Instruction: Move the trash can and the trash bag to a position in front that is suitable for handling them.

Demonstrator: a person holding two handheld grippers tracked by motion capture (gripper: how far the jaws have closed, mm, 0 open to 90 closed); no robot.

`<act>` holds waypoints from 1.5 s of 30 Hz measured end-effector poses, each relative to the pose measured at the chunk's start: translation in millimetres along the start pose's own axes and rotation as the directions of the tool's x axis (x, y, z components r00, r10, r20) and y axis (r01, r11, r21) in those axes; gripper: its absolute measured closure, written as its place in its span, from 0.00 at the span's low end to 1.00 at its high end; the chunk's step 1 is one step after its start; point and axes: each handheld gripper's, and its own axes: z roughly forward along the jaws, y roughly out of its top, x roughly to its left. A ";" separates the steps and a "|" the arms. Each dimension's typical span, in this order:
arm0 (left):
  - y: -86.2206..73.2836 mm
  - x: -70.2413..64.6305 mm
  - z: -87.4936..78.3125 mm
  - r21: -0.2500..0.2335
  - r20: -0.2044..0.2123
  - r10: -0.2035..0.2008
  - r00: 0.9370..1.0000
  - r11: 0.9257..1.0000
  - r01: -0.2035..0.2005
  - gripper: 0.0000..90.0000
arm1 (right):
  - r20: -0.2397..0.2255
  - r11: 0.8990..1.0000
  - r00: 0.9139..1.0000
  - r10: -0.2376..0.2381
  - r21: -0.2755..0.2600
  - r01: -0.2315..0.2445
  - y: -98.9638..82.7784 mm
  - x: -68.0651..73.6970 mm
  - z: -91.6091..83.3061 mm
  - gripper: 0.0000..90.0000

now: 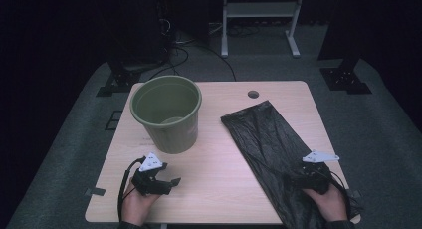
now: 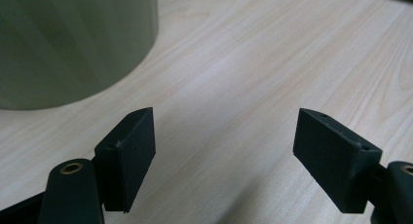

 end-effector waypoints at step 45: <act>117.5 -9.4 -82.2 -0.075 0.090 0.050 0.995 0.996 -0.043 0.22 | 0.001 1.000 1.000 0.000 0.000 0.000 -0.1 0.0 0.0 0.13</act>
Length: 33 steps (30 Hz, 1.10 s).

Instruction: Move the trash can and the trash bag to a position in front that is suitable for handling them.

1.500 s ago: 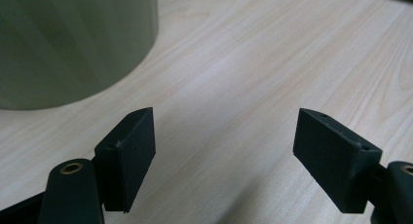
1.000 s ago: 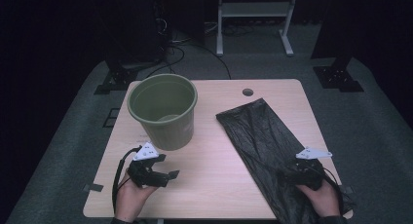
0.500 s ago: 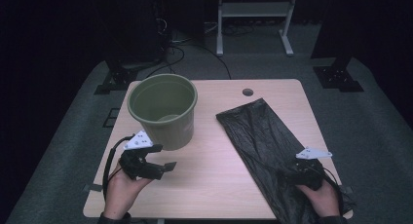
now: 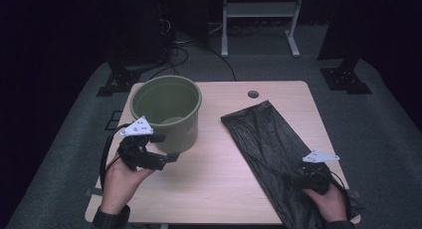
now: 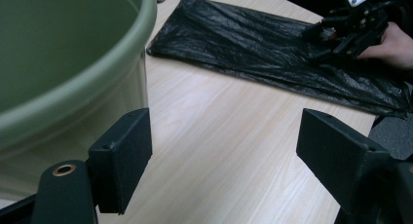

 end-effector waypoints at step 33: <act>44.1 49.7 -4.7 -0.017 -0.109 0.020 0.994 1.000 -0.022 0.13 | 0.000 1.000 1.000 0.000 0.000 0.000 0.0 0.0 0.0 0.13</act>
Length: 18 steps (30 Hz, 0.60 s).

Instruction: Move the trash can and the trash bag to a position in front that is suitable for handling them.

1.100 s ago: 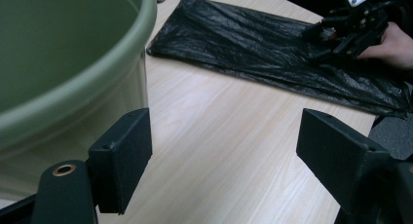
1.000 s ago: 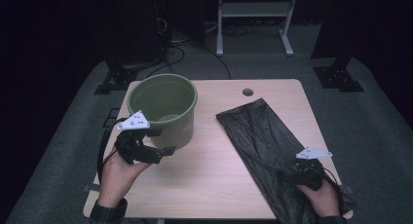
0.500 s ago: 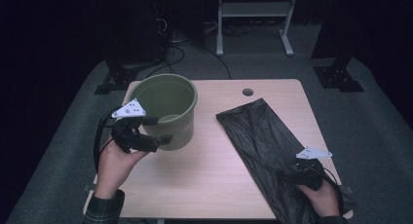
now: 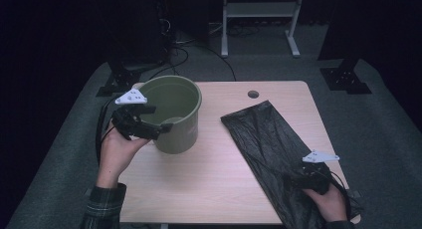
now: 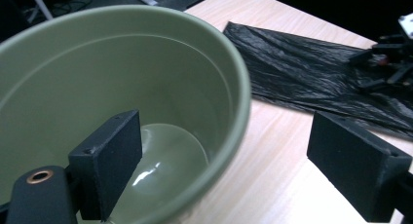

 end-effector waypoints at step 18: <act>0.1 38.5 6.8 -0.013 -0.082 -0.022 0.996 1.000 0.021 0.00 | 0.000 1.000 1.000 0.000 0.000 0.000 0.0 0.0 0.0 0.13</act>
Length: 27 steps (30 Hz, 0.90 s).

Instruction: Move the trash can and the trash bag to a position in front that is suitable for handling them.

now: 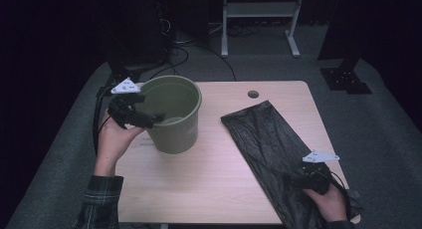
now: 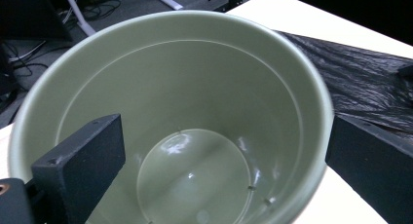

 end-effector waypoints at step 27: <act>-8.9 53.7 8.0 0.069 -0.144 -0.064 0.988 0.995 0.075 0.13 | 0.000 1.000 1.000 0.002 0.000 -0.002 0.1 0.1 0.0 0.13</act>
